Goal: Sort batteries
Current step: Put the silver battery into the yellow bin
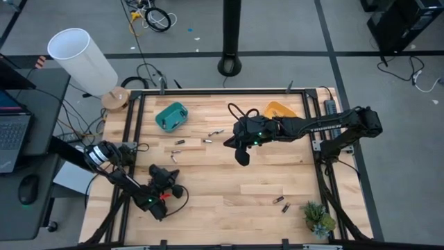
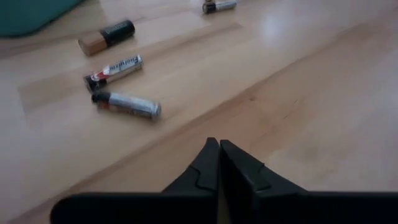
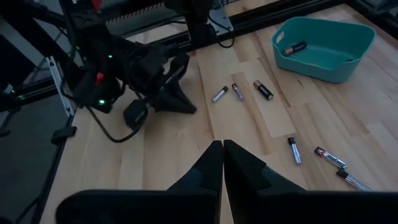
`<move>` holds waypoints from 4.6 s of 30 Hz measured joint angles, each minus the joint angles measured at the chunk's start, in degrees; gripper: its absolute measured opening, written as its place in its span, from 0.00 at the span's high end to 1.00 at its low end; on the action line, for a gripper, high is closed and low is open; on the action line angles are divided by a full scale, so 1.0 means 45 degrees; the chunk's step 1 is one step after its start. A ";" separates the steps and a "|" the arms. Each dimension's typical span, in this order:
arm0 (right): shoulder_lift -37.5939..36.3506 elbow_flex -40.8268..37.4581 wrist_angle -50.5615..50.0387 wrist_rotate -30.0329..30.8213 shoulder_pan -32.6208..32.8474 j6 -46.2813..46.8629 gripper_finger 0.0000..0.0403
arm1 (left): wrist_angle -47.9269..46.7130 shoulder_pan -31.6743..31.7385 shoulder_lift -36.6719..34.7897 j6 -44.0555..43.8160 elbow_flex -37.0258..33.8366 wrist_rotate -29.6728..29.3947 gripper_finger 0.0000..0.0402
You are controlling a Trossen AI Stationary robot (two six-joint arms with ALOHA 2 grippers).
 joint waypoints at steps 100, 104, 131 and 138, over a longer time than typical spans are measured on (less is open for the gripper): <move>0.6532 -0.2928 0.7902 -0.3315 -0.5096 -0.5655 0.93 | -0.3555 0.4735 -0.6061 0.3828 0.5050 0.3504 0.64; 0.5421 -0.2900 0.6636 -0.3237 -0.5303 -0.5759 0.93 | -0.3567 0.4735 -0.6061 0.4445 0.5050 0.3423 0.64; -0.3055 -0.6444 -0.1237 0.0009 -0.9451 -0.5575 0.92 | -0.3233 0.5588 -0.6061 0.5076 0.3894 0.1817 0.64; -0.4211 -0.7400 -0.1469 -0.2002 -1.0614 -0.4318 0.91 | -0.3193 0.5640 -0.6061 0.5071 0.3892 0.2176 0.64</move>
